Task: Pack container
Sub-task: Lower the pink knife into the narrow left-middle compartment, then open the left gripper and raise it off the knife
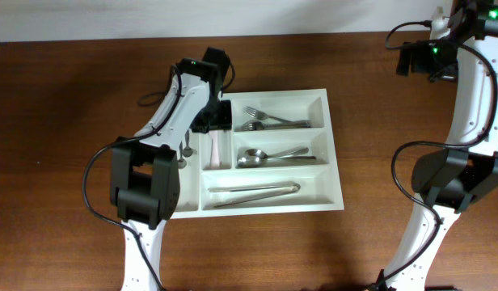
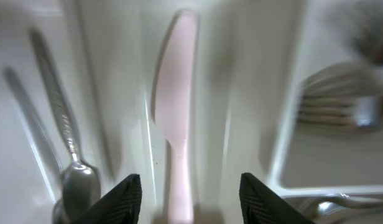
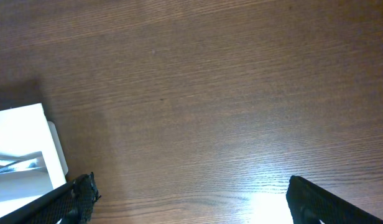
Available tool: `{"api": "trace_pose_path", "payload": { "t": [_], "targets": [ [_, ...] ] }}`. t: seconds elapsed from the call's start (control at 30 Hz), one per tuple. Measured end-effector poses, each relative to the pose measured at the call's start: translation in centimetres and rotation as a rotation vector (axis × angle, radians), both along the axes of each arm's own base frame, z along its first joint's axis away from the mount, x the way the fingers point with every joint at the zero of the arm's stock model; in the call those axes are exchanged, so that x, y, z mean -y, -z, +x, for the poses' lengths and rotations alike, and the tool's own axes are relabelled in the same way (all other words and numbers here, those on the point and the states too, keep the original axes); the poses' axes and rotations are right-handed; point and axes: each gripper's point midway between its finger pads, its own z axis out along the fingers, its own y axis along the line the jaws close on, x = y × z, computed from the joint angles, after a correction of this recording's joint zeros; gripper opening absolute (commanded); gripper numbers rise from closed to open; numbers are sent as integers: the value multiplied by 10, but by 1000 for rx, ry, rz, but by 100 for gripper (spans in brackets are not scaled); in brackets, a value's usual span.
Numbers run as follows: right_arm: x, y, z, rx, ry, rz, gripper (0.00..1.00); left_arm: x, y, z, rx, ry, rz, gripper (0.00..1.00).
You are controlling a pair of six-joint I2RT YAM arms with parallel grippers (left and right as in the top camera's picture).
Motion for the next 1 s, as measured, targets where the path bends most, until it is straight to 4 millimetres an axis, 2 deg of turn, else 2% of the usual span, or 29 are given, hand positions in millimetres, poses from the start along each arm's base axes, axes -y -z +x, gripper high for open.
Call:
{"api": "trace_pose_path", "payload": {
  "t": [0.23, 0.4, 0.5, 0.6, 0.73, 0.87, 0.9, 0.97, 1.0],
  "targets": [
    [0, 0, 0, 0, 0, 0, 99, 1, -54, 15, 72, 12, -6, 51],
    [0, 0, 0, 0, 0, 0, 99, -24, -94, 23, 127, -27, 35, 51],
    [0, 0, 0, 0, 0, 0, 99, -54, -113, 32, 164, -90, 47, 51],
    [0, 0, 0, 0, 0, 0, 99, -99, -123, 38, 177, -183, 63, 51],
    [0, 0, 0, 0, 0, 0, 99, -163, -123, 33, 144, -312, 91, 51],
    [0, 0, 0, 0, 0, 0, 99, -205, -123, 28, 133, -399, 108, 53],
    [0, 0, 0, 0, 0, 0, 99, -212, -123, 27, 132, -414, 109, 59],
    [0, 0, 0, 0, 1, 0, 99, -219, -123, 25, 125, -425, 113, 93],
    [0, 0, 0, 0, 0, 0, 99, -221, -122, 23, 120, -428, 113, 99]
  ]
}}
